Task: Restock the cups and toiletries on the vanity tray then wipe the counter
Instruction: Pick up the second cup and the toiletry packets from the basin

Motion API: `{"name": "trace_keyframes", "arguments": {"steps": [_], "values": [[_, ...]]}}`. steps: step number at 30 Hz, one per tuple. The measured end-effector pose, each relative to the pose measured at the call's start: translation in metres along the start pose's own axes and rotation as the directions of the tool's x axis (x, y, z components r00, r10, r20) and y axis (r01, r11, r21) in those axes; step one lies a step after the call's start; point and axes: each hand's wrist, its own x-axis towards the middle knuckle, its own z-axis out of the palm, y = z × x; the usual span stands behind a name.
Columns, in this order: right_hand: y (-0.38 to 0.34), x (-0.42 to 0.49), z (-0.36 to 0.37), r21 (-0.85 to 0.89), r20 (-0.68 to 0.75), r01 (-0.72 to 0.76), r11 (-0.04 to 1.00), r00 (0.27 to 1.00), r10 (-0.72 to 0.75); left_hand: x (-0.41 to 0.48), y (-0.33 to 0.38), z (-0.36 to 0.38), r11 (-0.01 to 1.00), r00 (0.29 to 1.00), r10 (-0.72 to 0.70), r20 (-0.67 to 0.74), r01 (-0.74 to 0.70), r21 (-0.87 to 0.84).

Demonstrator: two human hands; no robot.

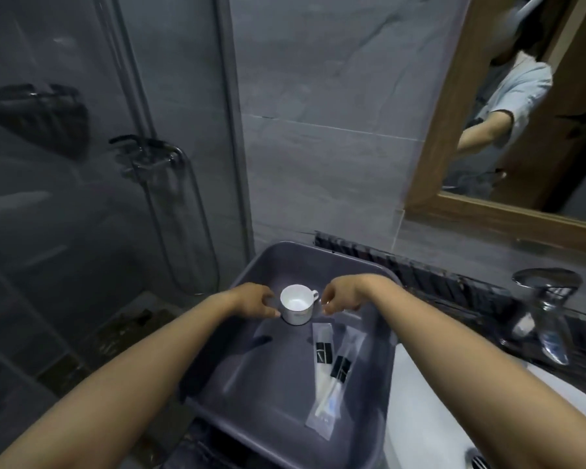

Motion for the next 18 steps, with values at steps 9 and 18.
{"name": "trace_keyframes", "arguments": {"steps": [9, 18], "values": [[0.02, 0.065, 0.025, -0.026, -0.208, -0.022, 0.999, 0.978, 0.016, 0.058, -0.004, 0.062, 0.913, 0.973, -0.106, -0.205, 0.013, -0.407], [0.033, 0.088, 0.057, -0.061, -0.105, -0.057, 0.996, 0.993, 0.05, 0.084, 0.003, 0.084, 0.762, 0.952, -0.099, -0.29, -0.115, -0.637]]}}
